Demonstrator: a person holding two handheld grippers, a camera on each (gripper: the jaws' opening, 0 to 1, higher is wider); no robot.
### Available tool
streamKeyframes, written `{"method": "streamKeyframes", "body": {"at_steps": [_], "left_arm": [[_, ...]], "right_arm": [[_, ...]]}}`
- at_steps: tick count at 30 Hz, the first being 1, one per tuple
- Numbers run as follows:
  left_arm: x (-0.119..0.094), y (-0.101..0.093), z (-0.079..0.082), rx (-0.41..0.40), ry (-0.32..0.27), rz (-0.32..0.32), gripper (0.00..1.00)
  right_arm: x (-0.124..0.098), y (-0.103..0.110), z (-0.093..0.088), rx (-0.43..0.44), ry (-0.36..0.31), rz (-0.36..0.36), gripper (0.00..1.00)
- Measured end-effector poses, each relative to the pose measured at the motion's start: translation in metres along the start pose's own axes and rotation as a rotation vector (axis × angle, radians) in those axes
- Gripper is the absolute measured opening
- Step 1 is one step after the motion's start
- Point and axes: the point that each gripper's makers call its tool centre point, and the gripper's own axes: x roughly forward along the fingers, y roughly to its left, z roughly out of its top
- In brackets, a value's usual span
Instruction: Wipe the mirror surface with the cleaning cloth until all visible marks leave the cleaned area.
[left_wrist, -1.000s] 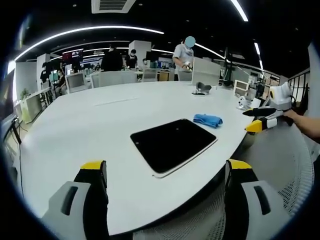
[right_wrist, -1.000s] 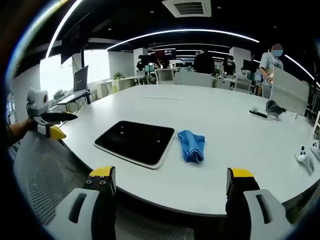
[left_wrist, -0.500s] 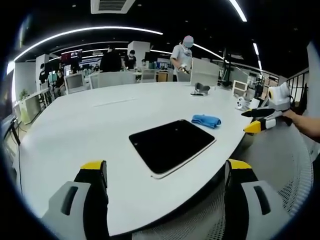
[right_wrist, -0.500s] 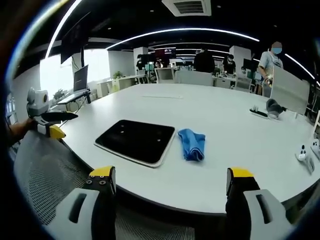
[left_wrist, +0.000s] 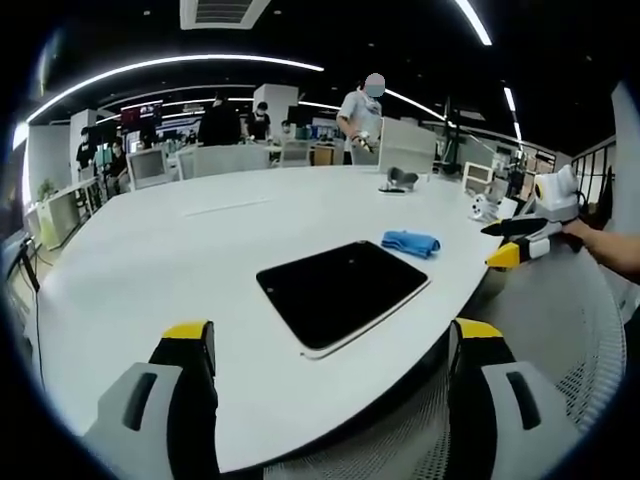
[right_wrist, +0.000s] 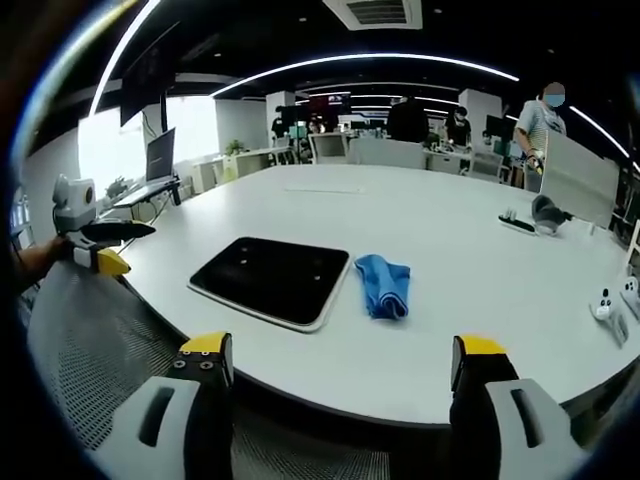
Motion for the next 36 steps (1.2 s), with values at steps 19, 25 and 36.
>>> {"method": "streamKeyframes", "body": {"at_steps": [19, 25, 36], "left_arm": [[-0.001, 0.003, 0.007, 0.012, -0.036, 0.017, 0.96], [0.0, 0.002, 0.007, 0.013, -0.036, 0.013, 0.96], [0.0, 0.002, 0.006, 0.006, -0.033, 0.011, 0.94]], "right_arm": [[-0.003, -0.005, -0.003, -0.007, 0.045, -0.027, 0.74], [-0.004, -0.013, 0.013, 0.005, 0.009, 0.001, 0.72], [0.008, -0.006, 0.054, -0.088, -0.015, 0.032, 0.65]]}}
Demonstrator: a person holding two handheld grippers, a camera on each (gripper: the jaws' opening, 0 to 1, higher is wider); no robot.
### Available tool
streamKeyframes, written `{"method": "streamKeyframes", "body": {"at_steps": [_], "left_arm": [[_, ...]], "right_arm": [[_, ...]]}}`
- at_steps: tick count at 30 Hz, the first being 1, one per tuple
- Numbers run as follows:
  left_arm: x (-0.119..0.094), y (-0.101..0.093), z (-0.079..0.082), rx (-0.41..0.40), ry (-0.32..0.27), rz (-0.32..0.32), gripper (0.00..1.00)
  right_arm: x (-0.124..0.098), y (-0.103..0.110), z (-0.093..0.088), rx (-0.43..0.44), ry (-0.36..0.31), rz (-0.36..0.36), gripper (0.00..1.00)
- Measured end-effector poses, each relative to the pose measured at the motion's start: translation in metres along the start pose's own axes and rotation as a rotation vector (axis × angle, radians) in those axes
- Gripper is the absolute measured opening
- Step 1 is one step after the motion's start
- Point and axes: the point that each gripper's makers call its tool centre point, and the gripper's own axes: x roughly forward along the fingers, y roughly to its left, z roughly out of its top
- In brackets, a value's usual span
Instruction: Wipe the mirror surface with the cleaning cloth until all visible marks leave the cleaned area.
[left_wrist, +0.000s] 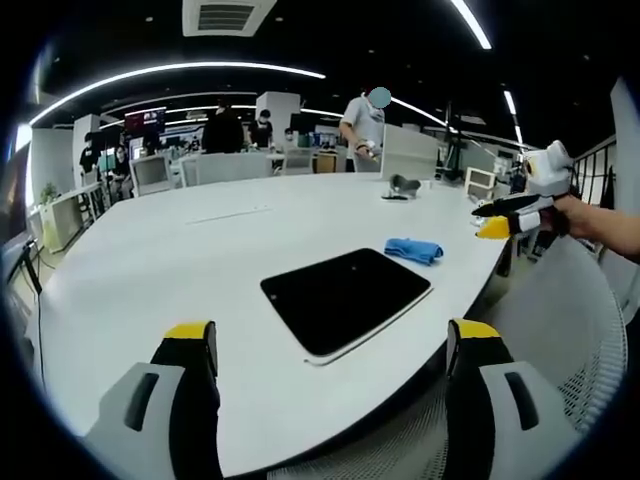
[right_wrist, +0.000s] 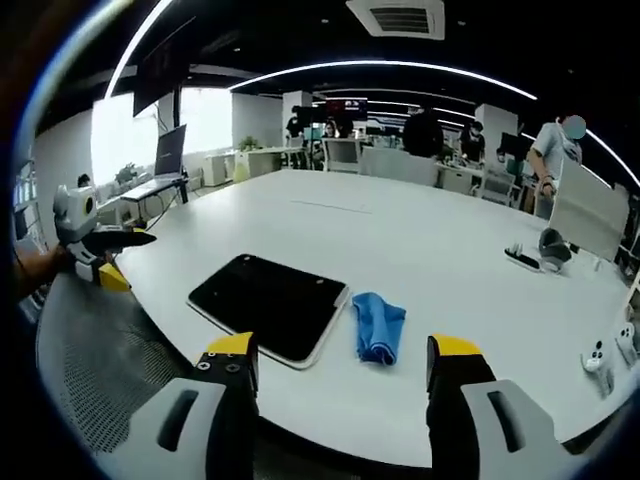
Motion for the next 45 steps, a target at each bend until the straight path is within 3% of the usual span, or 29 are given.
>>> {"method": "streamKeyframes", "body": {"at_steps": [11, 19, 23, 37, 45], "left_arm": [[-0.001, 0.0, 0.002, 0.003, -0.009, 0.004, 0.94], [-0.002, 0.004, 0.003, 0.005, -0.022, 0.02, 0.95], [-0.001, 0.003, 0.003, 0.005, -0.02, 0.018, 0.95], [-0.001, 0.003, 0.004, 0.001, -0.027, 0.018, 0.95], [-0.002, 0.003, 0.004, -0.003, -0.032, 0.015, 0.94]], "right_arm": [[0.019, -0.007, 0.01, -0.001, -0.006, -0.008, 0.55], [0.04, -0.019, 0.007, -0.059, 0.041, -0.023, 0.5], [0.048, -0.027, 0.007, -0.148, 0.071, -0.041, 0.45], [0.08, -0.035, -0.003, -0.141, 0.129, -0.022, 0.38], [0.094, -0.042, -0.006, -0.163, 0.147, -0.053, 0.33]]}}
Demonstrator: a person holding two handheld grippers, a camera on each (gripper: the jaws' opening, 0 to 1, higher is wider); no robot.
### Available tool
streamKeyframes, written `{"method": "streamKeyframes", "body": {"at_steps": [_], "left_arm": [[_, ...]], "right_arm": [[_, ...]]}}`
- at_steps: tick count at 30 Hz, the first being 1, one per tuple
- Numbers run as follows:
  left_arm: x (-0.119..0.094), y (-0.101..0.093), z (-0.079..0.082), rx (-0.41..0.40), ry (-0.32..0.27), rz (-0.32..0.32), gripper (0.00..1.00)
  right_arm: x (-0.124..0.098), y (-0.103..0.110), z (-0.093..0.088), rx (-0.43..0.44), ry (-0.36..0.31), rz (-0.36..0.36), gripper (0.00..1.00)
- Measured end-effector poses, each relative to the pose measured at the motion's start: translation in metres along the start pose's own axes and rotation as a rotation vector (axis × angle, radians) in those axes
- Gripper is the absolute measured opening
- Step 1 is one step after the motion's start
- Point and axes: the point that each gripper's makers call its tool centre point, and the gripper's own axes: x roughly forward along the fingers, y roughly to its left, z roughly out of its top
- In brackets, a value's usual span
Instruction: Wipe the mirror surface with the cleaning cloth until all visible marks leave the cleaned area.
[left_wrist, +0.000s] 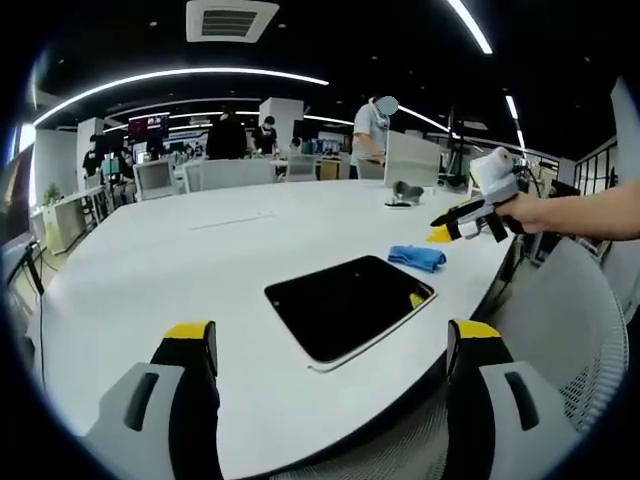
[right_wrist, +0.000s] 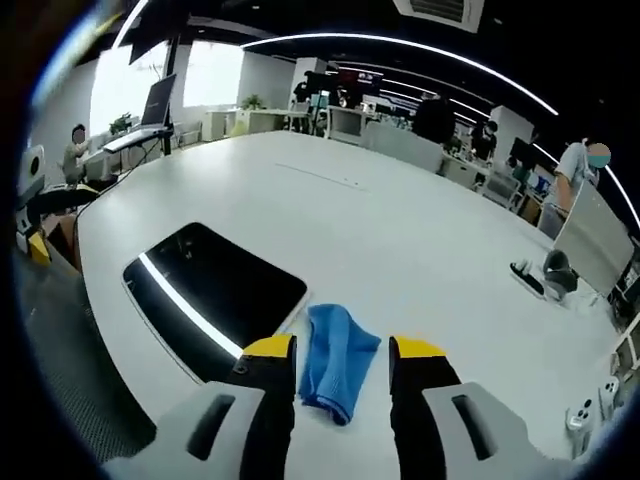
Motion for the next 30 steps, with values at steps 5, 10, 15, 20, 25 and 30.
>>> {"method": "streamKeyframes", "body": {"at_steps": [5, 10, 15, 20, 25, 30], "left_arm": [[0.0, -0.001, 0.0, -0.002, -0.002, -0.004, 0.95], [-0.001, 0.0, 0.002, -0.007, -0.012, -0.002, 0.95], [0.0, 0.001, 0.002, -0.006, -0.012, 0.0, 0.95], [0.0, 0.001, 0.001, -0.007, -0.007, 0.001, 0.96], [-0.001, 0.002, 0.001, -0.008, -0.007, 0.003, 0.96], [0.0, 0.002, 0.001, -0.011, -0.012, 0.0, 0.96]], "right_arm": [[0.012, 0.0, -0.007, 0.017, 0.02, 0.02, 0.34], [0.022, 0.002, -0.013, 0.022, 0.047, 0.03, 0.32], [0.031, 0.001, -0.018, 0.041, 0.071, 0.034, 0.3], [0.039, 0.002, -0.022, 0.042, 0.089, 0.045, 0.28], [0.043, 0.001, -0.026, 0.067, 0.083, 0.049, 0.21], [0.048, -0.003, -0.032, 0.065, 0.101, 0.049, 0.18]]}}
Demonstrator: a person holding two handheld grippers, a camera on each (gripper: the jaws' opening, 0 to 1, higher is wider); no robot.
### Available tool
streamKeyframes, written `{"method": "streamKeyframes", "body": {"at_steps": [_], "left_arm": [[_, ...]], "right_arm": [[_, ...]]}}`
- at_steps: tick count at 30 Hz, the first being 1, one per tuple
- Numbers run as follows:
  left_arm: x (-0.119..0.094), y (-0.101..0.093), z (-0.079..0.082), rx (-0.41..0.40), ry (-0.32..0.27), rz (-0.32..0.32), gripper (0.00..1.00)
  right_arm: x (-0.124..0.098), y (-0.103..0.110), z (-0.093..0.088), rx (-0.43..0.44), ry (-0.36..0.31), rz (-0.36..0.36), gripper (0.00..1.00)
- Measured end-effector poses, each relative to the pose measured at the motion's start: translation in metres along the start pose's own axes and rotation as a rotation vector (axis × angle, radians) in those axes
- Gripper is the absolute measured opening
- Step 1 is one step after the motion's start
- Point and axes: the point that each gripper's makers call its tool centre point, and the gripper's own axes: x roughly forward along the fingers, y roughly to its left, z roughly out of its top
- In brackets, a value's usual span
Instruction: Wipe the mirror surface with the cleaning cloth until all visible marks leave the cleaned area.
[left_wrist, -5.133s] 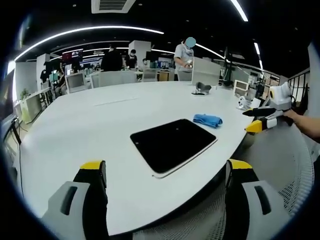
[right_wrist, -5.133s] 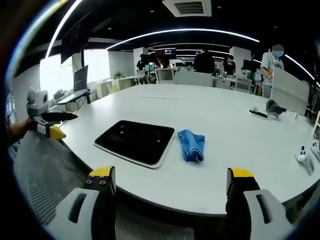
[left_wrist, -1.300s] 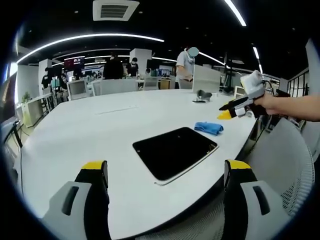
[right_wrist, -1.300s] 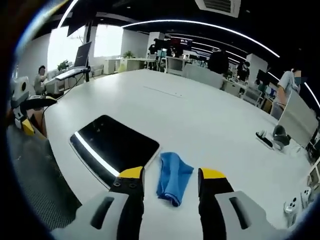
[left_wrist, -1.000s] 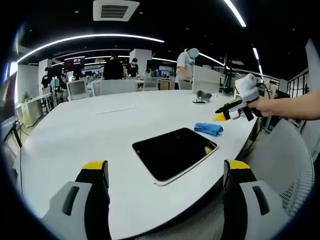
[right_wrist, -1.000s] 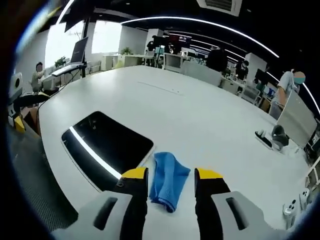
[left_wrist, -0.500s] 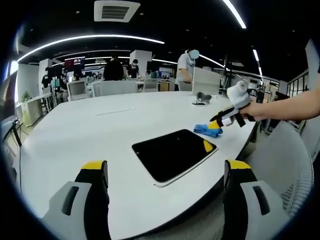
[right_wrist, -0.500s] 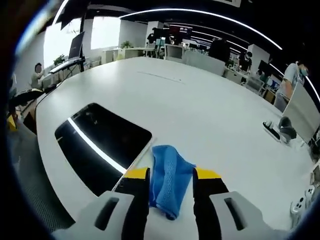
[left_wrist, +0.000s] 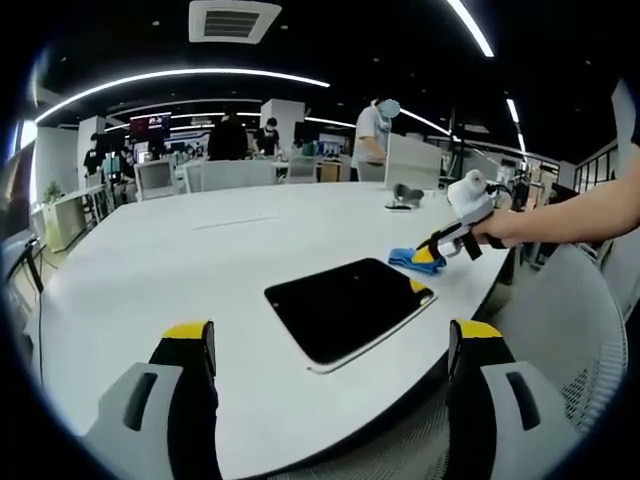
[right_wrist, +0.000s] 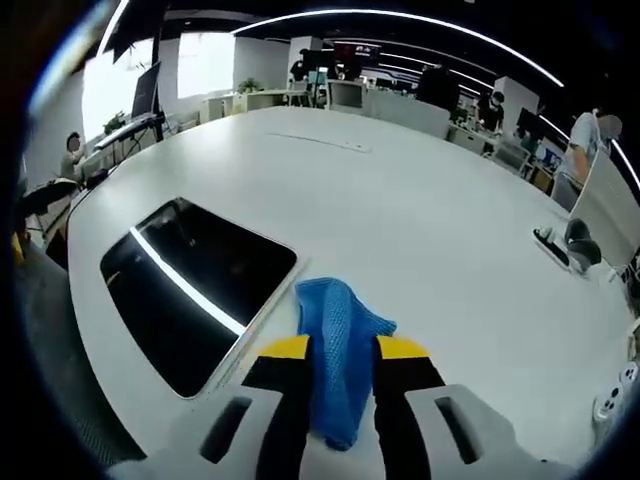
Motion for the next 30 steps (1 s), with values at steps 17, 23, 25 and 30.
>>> {"method": "streamKeyframes", "body": {"at_steps": [17, 23, 25, 30], "left_arm": [[0.0, 0.0, -0.001, -0.001, 0.005, 0.001, 0.95], [0.0, 0.0, -0.002, -0.008, 0.01, 0.002, 0.98], [0.0, 0.001, -0.002, -0.008, 0.011, 0.006, 0.99], [0.0, 0.001, -0.002, -0.008, 0.011, 0.008, 0.99]], "right_arm": [[0.008, 0.004, -0.006, 0.026, 0.002, 0.033, 0.11], [0.009, 0.009, -0.006, 0.029, 0.011, 0.057, 0.04], [0.004, 0.015, -0.006, 0.045, 0.004, 0.058, 0.04], [0.004, 0.015, -0.006, 0.123, -0.003, 0.049, 0.02]]}}
